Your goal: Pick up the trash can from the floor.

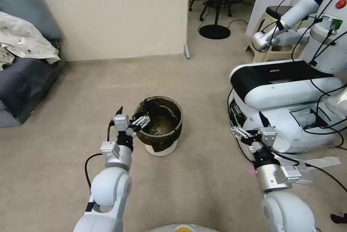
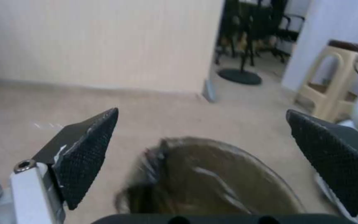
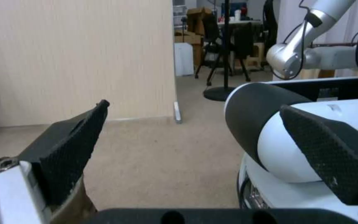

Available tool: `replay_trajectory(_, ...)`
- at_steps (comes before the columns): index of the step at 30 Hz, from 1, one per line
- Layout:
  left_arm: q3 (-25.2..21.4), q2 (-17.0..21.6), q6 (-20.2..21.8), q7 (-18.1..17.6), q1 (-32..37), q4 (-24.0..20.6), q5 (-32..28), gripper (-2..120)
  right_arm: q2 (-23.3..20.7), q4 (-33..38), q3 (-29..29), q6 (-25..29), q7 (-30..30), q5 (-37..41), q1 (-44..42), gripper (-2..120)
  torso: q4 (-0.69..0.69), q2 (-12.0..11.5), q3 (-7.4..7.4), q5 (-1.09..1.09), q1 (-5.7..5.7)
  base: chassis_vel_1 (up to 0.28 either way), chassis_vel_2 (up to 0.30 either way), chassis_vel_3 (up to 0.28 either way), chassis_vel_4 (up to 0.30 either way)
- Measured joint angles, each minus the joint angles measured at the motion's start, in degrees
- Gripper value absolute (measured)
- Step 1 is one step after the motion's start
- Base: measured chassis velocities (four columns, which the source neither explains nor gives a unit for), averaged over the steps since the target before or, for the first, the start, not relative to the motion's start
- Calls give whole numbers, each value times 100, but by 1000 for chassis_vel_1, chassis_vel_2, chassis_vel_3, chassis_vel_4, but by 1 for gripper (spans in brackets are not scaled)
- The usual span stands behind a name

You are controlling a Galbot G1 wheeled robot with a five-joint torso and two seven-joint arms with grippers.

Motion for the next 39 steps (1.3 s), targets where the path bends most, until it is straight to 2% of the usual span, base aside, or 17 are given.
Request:
replay_trajectory(1,29,51,203,-32,-62,-27,-146,100,-5,-2,-3,-13,1,5,9,100,0,0,0,0,0,0,0,0,0)
replay_trajectory(3,144,211,998,-210,-292,-110,-710,100,-10,-16,-34,-48,5,9,44,100,0,0,0,0,0,0,0,0,0)
replay_trajectory(4,144,211,998,-210,-292,-110,-710,100,-10,-16,-34,-48,5,9,44,100,0,0,0,0,0,0,0,0,0)
replay_trajectory(6,267,343,1555,-445,-479,-125,-1196,100,-9,-17,-60,-75,9,9,73,100,0,0,0,0,0,0,0,0,0)
replay_trajectory(8,397,468,1884,-631,-678,1,-1545,99,-5,-14,-82,-101,10,8,81,100,-1,0,0,0,0,0,0,0,0)
replay_trajectory(17,613,553,2136,-829,-1180,523,-1785,99,-9,34,-93,-144,20,4,51,100,0,0,0,0,0,0,0,0,0)
replay_trajectory(21,646,501,2146,-917,-1466,741,-1708,99,-2,40,-81,-141,26,-6,5,100,0,0,0,0,0,0,0,0,0)
replay_trajectory(28,482,534,2076,-991,-1927,934,-1763,99,15,40,-77,-130,34,-37,-21,100,-1,0,0,0,0,0,0,0,0)
replay_trajectory(34,355,555,1959,-987,-2026,935,-1849,100,29,39,-77,-134,39,-47,-14,100,0,0,0,0,0,0,0,0,0)
replay_trajectory(39,230,617,1920,-979,-2020,931,-1649,100,41,39,-79,-145,51,-56,-7,100,-1,0,0,0,0,0,0,0,0)
